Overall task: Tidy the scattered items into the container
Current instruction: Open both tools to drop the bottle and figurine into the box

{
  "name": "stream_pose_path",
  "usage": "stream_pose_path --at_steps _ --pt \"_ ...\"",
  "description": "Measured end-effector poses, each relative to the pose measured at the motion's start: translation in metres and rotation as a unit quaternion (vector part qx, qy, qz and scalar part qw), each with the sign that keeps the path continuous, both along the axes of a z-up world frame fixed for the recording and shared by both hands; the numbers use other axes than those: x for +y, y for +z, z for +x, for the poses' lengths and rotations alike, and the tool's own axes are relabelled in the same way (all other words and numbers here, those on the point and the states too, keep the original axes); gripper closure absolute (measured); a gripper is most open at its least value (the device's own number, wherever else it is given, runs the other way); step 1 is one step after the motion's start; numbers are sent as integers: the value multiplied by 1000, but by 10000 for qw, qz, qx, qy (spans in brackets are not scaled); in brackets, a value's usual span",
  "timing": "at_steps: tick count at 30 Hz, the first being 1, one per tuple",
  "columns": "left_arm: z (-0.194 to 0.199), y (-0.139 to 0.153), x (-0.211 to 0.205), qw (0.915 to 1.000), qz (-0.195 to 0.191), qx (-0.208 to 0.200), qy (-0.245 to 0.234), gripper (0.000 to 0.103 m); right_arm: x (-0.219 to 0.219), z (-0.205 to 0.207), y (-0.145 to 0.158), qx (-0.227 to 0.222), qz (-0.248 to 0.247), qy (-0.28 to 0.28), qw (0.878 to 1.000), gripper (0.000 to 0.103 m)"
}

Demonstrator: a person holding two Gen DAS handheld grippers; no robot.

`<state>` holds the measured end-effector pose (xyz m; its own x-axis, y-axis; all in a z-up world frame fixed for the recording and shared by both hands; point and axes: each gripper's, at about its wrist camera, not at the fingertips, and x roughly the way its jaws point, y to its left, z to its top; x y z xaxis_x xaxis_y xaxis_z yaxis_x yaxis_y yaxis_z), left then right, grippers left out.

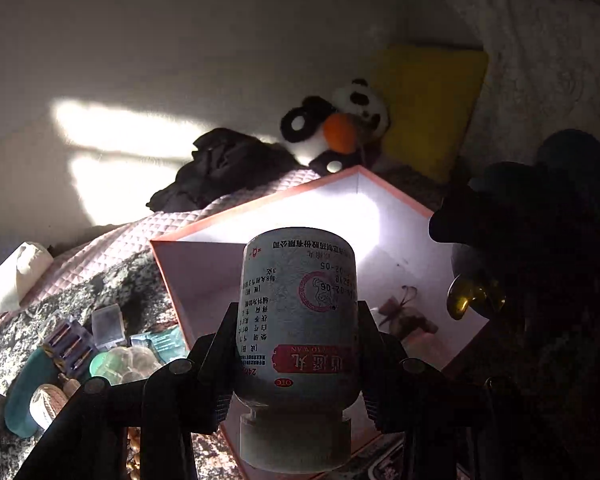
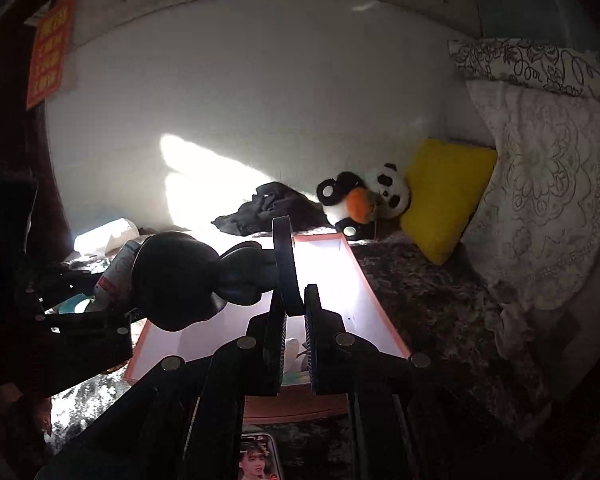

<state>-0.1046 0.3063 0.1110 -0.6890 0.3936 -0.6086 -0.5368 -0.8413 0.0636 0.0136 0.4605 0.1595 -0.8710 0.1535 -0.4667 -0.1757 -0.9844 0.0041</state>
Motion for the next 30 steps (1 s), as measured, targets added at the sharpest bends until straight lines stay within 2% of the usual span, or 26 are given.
stream_pose_path --at_steps 10,11,12,13,14,15,19,25,30 --pt "-39 -25 23 9998 -181 -11 48 58 32 -72 -41 -442 -145 -365 9983 93" --pt "-43 -27 25 9998 -199 -12 53 44 33 -79 -44 -497 -173 -388 9979 91" --pt "-47 -30 28 9997 -217 -13 57 24 34 -85 -48 -563 -200 -403 9974 87" --pt "-51 -32 30 9997 -235 -14 62 18 35 -91 -51 -632 -255 -393 9969 81" --pt "-54 -35 32 9997 -254 -15 67 14 36 -96 -54 -701 -312 -381 9963 53" --pt "-55 -34 32 9997 -252 5 78 14 36 -100 -58 -745 -335 -395 9959 46" --pt "-52 -27 25 9996 -211 116 131 14 33 -99 -54 -539 -146 -489 9972 47" --pt "-44 -13 5 9992 -158 246 282 14 31 -85 -37 -193 -325 -545 9978 47" --pt "-29 5 -36 9973 -123 436 570 13 25 -70 -23 61 -513 -515 9973 47"
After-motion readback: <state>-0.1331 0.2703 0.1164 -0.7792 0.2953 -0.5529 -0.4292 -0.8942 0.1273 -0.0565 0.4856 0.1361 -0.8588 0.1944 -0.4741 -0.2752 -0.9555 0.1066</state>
